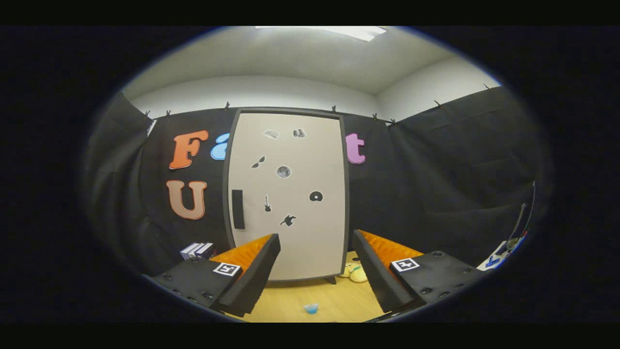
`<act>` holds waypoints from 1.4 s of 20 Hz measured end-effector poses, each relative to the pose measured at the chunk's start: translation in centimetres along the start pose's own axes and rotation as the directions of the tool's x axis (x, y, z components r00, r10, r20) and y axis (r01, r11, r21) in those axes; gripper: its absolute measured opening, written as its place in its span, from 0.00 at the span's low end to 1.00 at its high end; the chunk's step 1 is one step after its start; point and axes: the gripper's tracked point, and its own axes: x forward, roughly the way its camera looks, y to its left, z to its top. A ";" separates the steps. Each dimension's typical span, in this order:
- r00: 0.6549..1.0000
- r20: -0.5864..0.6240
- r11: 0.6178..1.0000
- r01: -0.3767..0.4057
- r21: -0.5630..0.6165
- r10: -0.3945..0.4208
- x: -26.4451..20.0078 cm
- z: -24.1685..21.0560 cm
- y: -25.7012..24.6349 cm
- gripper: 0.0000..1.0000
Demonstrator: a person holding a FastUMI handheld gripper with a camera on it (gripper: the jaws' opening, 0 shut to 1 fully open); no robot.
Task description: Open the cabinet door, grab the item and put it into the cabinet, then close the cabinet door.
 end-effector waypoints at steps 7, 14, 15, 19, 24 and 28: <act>0.991 -0.044 0.992 -0.127 -0.014 0.126 7.9 -0.8 8.3 0.97; 0.976 -0.118 0.981 -0.188 -0.042 0.182 17.3 -3.1 16.0 1.00; 0.974 -0.128 0.980 -0.195 -0.040 0.189 18.3 -3.4 16.8 0.99; 0.974 -0.162 0.986 -0.163 -0.031 0.156 21.9 -4.1 17.8 0.98; 0.961 -0.212 0.983 -0.184 -0.012 0.177 24.3 -5.6 19.7 0.90; 0.966 -0.212 0.987 -0.159 -0.026 0.150 24.6 -5.9 19.5 0.68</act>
